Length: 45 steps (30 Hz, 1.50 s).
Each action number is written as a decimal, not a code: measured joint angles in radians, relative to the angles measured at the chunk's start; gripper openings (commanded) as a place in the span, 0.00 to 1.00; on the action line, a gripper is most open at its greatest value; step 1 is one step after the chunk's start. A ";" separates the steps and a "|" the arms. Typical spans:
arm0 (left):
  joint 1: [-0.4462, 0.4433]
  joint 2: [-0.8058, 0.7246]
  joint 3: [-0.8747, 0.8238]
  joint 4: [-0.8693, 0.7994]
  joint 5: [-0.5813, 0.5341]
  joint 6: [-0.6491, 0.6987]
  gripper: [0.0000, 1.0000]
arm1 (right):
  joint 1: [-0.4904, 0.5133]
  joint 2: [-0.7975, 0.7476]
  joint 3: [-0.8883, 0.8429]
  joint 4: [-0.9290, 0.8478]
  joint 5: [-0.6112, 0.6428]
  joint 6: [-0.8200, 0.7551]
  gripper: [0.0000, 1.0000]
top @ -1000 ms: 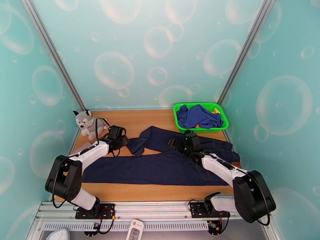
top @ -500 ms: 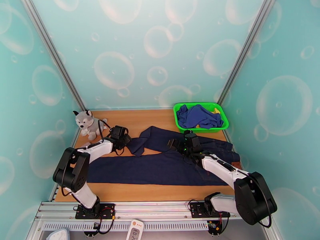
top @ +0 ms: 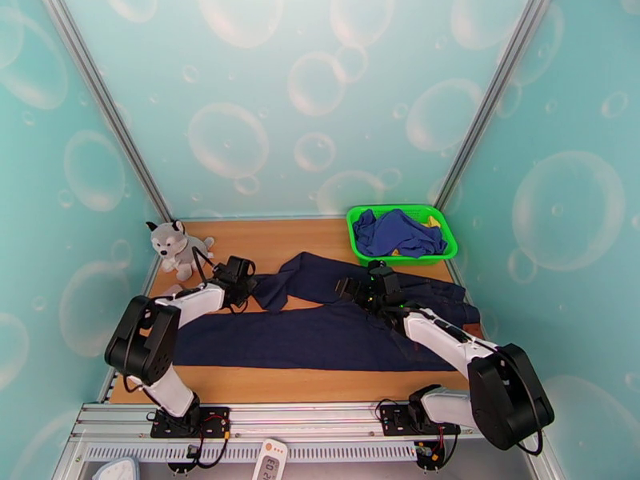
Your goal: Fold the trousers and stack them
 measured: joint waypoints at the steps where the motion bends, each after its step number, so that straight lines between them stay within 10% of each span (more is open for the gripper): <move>1: -0.002 -0.056 0.000 -0.036 -0.023 0.007 0.00 | -0.002 0.000 -0.004 -0.001 0.000 0.000 0.99; 9: 0.006 -0.293 0.063 -0.292 -0.179 0.102 0.02 | -0.064 0.010 -0.012 0.012 -0.028 -0.001 0.99; 16: 0.108 0.117 0.456 -0.323 -0.178 0.238 0.03 | -0.051 0.039 0.005 0.011 -0.048 0.000 0.99; 22: 0.169 0.682 1.127 -0.415 -0.154 0.337 0.62 | -0.039 -0.024 0.005 -0.019 -0.046 -0.001 0.99; 25: 0.177 0.806 1.286 -0.426 -0.135 0.401 0.69 | -0.039 -0.071 0.005 -0.037 -0.037 -0.001 0.99; 34: 0.162 0.360 0.558 -0.135 -0.061 0.512 0.72 | -0.031 -0.071 -0.001 -0.035 -0.026 0.000 0.99; 45: 0.163 0.406 0.449 -0.083 0.025 0.445 0.51 | 0.046 0.002 0.000 -0.019 -0.026 0.000 0.99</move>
